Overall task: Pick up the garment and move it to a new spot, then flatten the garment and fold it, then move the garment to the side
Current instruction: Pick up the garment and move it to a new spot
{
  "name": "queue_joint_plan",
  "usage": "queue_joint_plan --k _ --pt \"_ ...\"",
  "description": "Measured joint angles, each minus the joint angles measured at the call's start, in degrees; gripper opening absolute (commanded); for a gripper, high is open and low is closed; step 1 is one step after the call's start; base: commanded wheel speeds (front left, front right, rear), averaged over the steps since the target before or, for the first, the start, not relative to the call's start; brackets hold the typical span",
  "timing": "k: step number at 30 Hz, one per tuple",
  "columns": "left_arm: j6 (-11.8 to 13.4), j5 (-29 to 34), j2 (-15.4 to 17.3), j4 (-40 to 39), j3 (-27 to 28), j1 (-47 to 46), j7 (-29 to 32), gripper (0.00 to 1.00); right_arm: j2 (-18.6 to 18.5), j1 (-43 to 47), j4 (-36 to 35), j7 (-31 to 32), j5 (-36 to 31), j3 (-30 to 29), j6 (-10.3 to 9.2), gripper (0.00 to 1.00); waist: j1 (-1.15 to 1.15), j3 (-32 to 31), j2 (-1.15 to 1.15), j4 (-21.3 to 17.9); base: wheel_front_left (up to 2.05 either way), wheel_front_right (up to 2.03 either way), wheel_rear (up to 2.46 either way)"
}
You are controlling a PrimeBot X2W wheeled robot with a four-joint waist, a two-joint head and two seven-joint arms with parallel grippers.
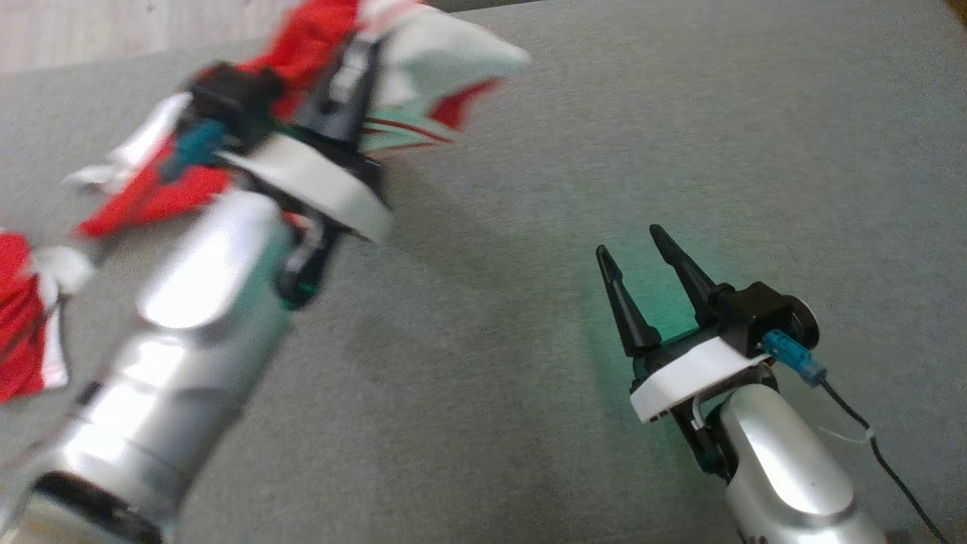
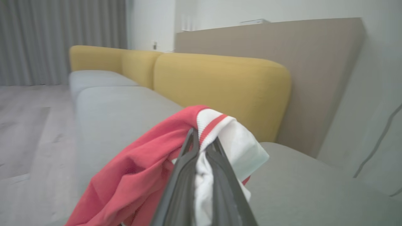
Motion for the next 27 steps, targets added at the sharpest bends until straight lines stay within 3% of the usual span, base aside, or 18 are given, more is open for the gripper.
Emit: queue_joint_plan --k 6,12,13,14,15,21,22,27 --pt "0.0 -2.25 -6.98 -0.65 -6.65 1.31 -1.34 0.0 0.11 0.71 0.29 0.0 0.68 1.43 0.0 1.0 0.0 -1.43 0.0 -3.73 0.0 0.0 0.0" --pt "0.0 -1.8 -9.87 -0.36 -11.62 5.42 -2.87 0.0 0.14 0.99 1.03 0.01 1.44 1.47 0.0 1.0 0.01 -2.34 0.0 -4.81 0.0 0.0 0.0" --pt "0.0 -1.18 -9.91 0.02 -12.2 6.2 -2.98 0.17 0.15 0.99 1.13 0.01 1.6 1.47 0.0 1.0 0.0 -2.52 0.0 -4.73 0.0 0.0 0.0" --pt "0.0 -0.96 -9.96 0.4 -12.23 7.2 -3.03 0.96 0.15 0.99 1.19 0.01 1.6 1.47 0.0 1.0 0.0 -2.64 0.0 -4.58 0.0 0.0 0.0" --pt "0.0 -0.71 -9.98 0.53 -11.95 8.44 -3.02 1.0 0.15 0.99 1.2 0.01 1.66 1.48 0.0 1.0 0.0 -2.75 0.0 -4.39 0.0 0.0 0.0" --pt "1.37 6.06 -8.89 -1.49 0.64 18.09 -3.03 1.0 0.3 1.09 1.46 0.01 2.01 0.22 0.0 1.0 0.0 -3.63 0.0 -2.32 0.0 0.0 0.0" --pt "1.37 6.06 -8.89 -1.49 0.64 18.09 -3.03 1.0 0.3 1.09 1.46 0.01 2.01 0.22 0.0 1.0 0.0 -3.63 0.0 -2.32 0.0 0.0 0.0" --pt "3.37 12.36 -7.79 -4.42 12.6 29.87 -3.1 1.0 0.33 2.82 1.76 0.01 1.42 -3.16 0.0 1.0 0.01 -4.61 0.0 0.42 0.0 0.0 0.0"
